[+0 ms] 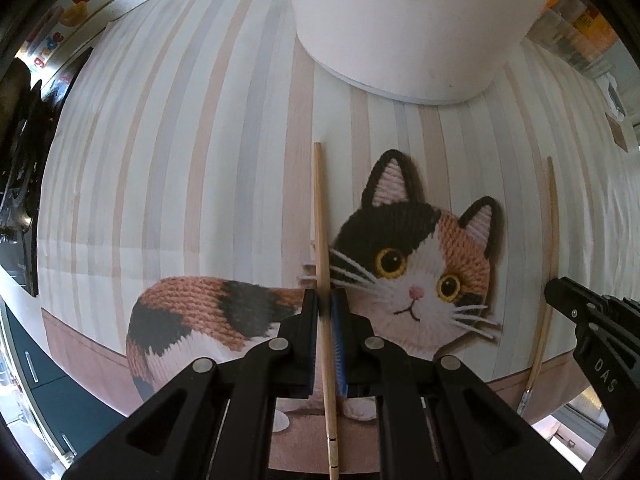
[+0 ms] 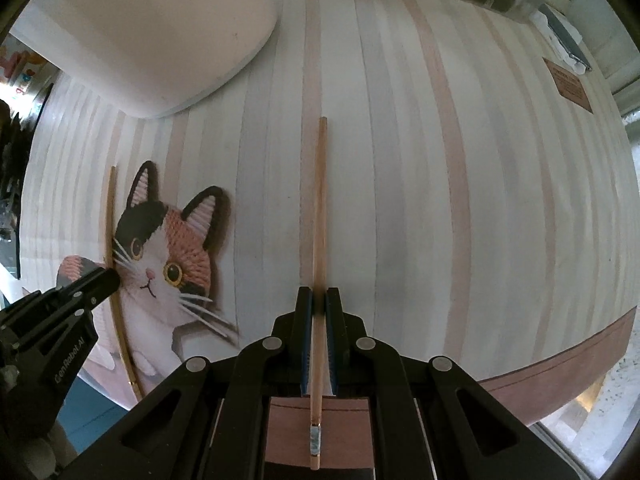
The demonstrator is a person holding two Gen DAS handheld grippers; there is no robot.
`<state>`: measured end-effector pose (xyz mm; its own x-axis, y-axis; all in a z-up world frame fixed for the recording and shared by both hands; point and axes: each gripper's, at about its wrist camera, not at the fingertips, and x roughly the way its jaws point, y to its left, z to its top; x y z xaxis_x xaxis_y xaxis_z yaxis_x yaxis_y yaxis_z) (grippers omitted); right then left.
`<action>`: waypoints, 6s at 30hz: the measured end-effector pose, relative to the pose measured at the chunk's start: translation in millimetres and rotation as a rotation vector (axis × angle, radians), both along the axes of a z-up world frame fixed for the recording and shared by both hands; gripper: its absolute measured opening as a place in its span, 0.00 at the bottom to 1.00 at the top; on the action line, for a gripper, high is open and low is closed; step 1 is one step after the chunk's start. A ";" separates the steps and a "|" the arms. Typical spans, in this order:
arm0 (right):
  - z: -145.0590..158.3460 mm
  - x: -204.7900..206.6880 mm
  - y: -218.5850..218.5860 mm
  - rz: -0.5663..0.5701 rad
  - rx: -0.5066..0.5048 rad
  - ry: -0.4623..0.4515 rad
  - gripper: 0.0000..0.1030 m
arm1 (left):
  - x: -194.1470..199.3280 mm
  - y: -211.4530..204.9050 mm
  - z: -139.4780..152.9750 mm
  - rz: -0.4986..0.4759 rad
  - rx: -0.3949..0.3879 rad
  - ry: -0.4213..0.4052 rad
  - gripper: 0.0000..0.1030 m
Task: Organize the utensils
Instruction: 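Close the left tool on a chopstick while the right tool grasps another, then lift both held chopsticks and carry them above the pink holder, then open the left tool over the holder while the right tool keeps its chopstick, then move the left tool back down to the chopsticks while the right tool holds its chopstick, then close the left tool on a chopstick while the right tool holds its chopstick, then lift both held wooden chopsticks and carry them above the pink holder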
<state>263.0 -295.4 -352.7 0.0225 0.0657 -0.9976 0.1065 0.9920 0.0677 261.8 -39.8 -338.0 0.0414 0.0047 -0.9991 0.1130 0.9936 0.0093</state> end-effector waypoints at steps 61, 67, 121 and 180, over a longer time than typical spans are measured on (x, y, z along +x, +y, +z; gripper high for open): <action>298.1 33.9 11.2 -0.187 0.252 -0.798 0.06 | 2.4 68.1 352.4 0.120 -0.416 -0.738 0.01; 335.0 63.0 17.5 -0.171 0.259 -0.877 0.06 | 19.8 52.9 379.5 0.050 -0.430 -0.776 0.02; 26.8 21.6 36.1 -0.086 -0.064 -0.095 0.07 | 65.9 14.5 26.2 0.303 -0.119 -0.123 0.31; 163.3 14.8 17.1 -0.182 0.123 -0.494 0.06 | 2.6 114.4 259.0 0.289 -0.269 -0.586 0.04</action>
